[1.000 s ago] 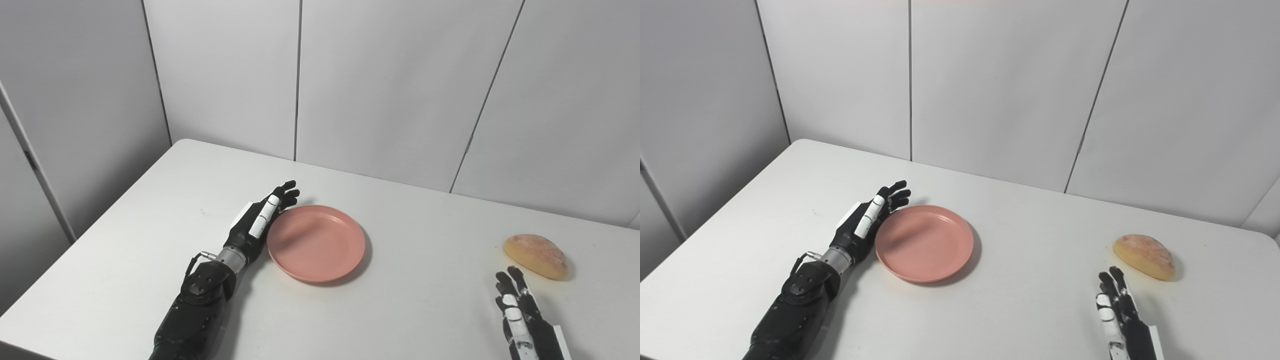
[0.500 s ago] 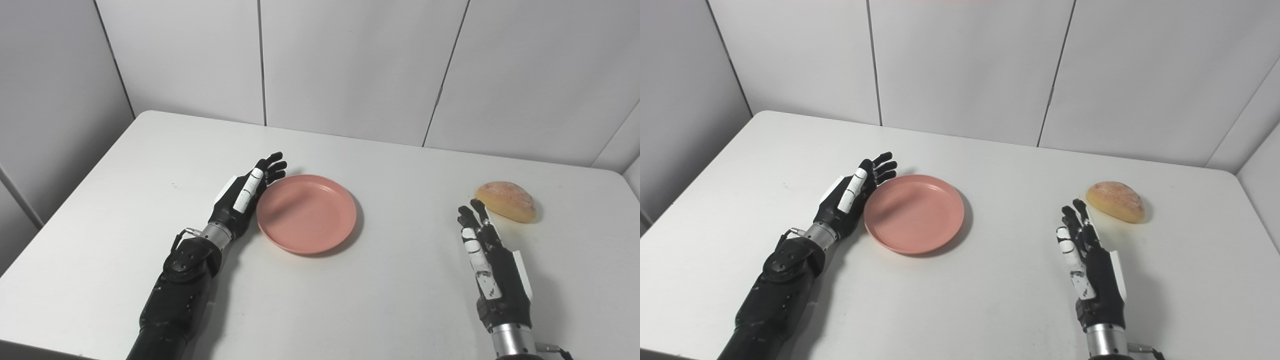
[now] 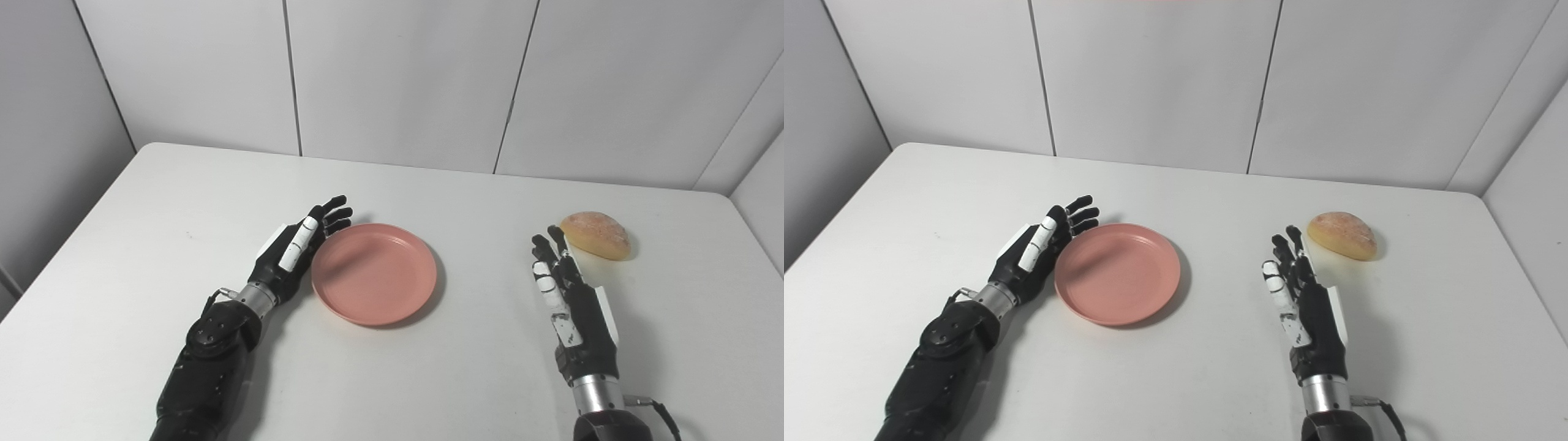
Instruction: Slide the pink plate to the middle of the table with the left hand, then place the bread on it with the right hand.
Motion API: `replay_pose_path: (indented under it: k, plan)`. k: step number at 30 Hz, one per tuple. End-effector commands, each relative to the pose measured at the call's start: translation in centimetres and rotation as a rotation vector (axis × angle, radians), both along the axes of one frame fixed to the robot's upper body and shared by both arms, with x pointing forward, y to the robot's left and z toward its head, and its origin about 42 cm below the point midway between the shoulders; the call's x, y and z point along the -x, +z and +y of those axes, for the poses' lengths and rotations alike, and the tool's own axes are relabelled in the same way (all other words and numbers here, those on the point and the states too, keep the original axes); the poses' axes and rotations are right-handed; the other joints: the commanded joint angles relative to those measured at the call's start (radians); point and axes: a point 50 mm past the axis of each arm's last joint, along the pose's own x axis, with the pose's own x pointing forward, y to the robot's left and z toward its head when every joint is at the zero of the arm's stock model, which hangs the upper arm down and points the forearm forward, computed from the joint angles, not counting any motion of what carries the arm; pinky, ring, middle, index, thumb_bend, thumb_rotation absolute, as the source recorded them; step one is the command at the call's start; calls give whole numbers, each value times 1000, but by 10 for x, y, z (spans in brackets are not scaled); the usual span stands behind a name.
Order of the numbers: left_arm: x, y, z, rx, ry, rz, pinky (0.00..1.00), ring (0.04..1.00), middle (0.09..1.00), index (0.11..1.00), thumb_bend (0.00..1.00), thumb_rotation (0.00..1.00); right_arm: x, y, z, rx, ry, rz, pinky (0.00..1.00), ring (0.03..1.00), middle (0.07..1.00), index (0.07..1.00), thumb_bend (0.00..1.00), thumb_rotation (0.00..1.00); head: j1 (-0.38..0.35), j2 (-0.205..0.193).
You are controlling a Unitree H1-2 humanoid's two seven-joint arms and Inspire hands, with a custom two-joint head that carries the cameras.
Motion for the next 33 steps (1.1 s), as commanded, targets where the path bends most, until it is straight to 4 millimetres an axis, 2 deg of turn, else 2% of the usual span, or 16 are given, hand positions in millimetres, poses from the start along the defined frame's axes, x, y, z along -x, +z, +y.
replay_pose_path:
  k: [1, 8, 12, 17, 25, 28, 33]
  plan:
    - [-4, 10, -14, 15, -58, -31, 901, 929, 923, 891, 783, 917, -5, 17, 5, -3, 4, -83, 1000, 956, 927, 972, 613, 760, 1, -1]
    - [-1, 9, -20, 39, -86, -23, 921, 938, 937, 904, 782, 915, -8, 14, 13, -14, 7, -75, 1000, 959, 925, 967, 614, 754, -81, -24]
    - [4, 7, -23, 51, -107, -17, 929, 945, 945, 911, 783, 920, -10, 13, 18, -18, 10, -72, 1000, 966, 925, 966, 612, 755, -99, -33]
    - [12, 4, -31, 82, -143, -1, 918, 952, 953, 911, 750, 926, -11, 11, 19, -8, 10, -72, 1000, 974, 934, 970, 591, 765, -102, -32]
    - [20, 5, -44, 74, -168, -6, 921, 953, 958, 913, 768, 947, -12, 10, 20, -2, 6, -69, 1000, 972, 928, 968, 606, 773, -101, -32]
    - [22, 5, -48, 74, -169, -1, 905, 954, 965, 914, 780, 942, -12, 9, 19, -3, 7, -69, 1000, 972, 929, 968, 606, 774, -86, -33]
    - [26, 7, -53, 83, -171, 5, 932, 973, 977, 924, 780, 914, -11, 9, 18, -4, 3, -68, 1000, 973, 930, 967, 603, 772, -87, -34]
